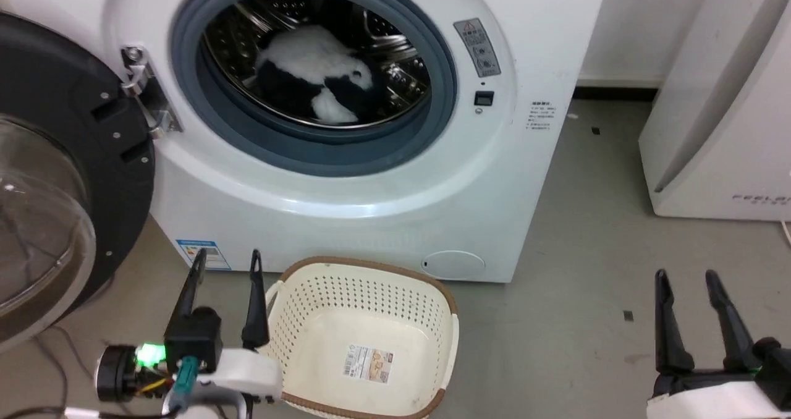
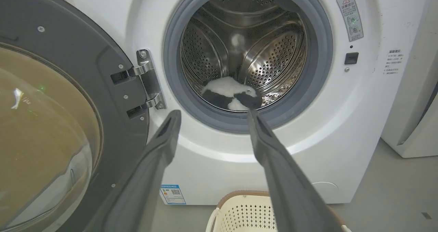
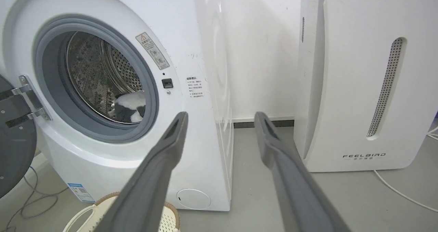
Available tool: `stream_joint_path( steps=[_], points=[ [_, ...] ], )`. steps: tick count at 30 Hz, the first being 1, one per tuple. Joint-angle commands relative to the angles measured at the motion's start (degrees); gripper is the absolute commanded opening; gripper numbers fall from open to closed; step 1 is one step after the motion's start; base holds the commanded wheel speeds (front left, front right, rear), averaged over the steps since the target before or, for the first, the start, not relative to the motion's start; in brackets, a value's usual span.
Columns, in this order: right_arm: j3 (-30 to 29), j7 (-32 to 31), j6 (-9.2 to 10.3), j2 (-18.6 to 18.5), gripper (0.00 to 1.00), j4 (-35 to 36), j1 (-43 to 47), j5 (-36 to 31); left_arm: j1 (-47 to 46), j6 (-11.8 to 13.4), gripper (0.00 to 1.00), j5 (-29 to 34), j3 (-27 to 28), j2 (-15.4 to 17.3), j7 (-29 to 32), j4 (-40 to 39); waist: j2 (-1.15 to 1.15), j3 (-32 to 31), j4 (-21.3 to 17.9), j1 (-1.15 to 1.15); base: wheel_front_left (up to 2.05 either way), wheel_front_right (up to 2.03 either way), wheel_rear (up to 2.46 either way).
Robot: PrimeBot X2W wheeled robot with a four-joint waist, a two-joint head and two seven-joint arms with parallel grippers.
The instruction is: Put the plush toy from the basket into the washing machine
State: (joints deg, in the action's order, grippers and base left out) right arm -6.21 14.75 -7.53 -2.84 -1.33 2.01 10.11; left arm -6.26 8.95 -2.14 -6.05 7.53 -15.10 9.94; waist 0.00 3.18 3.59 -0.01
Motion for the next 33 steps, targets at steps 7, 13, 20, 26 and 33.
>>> stream_joint_path(
  steps=[7, 13, 20, 26, 33],
  points=[
    [1.3, 0.3, 0.04, 0.0, 1.0, -0.9, 2.5, -0.3, 4.5, 1.3, 1.0, 0.8, 1.0, -0.7, 0.1, -1.4, 0.0, -1.9, 1.1, 0.01, 0.0, 0.0, 0.0],
    [1.2, 0.0, -0.01, 0.0, 0.0, -0.7, 1.6, 0.0, 4.1, 1.1, 0.0, 0.5, 0.9, -0.5, 0.0, -1.0, 0.0, -1.9, 1.0, 0.01, 0.0, 0.0, 0.0],
    [1.6, -1.1, -0.01, 0.0, 0.0, -0.6, 1.3, -0.7, 4.3, 0.4, 0.0, 0.6, 1.3, -0.8, 1.1, -1.7, 0.0, -2.0, 0.7, 0.01, 0.0, 0.0, 0.0],
    [1.8, -1.8, 0.0, 0.0, 0.0, -0.5, 1.1, -1.2, 4.4, -0.1, 0.0, 0.7, 1.6, -1.0, 1.8, -2.1, 0.0, -2.1, 0.5, 0.01, 0.0, 0.0, 0.0],
    [2.1, -2.6, 0.0, 0.0, 0.0, -0.4, 0.9, -1.8, 4.5, -0.7, 0.0, 0.7, 1.8, -1.3, 2.7, -2.6, 0.0, -2.2, 0.2, 0.01, 0.0, 0.0, 0.0]
  ],
)
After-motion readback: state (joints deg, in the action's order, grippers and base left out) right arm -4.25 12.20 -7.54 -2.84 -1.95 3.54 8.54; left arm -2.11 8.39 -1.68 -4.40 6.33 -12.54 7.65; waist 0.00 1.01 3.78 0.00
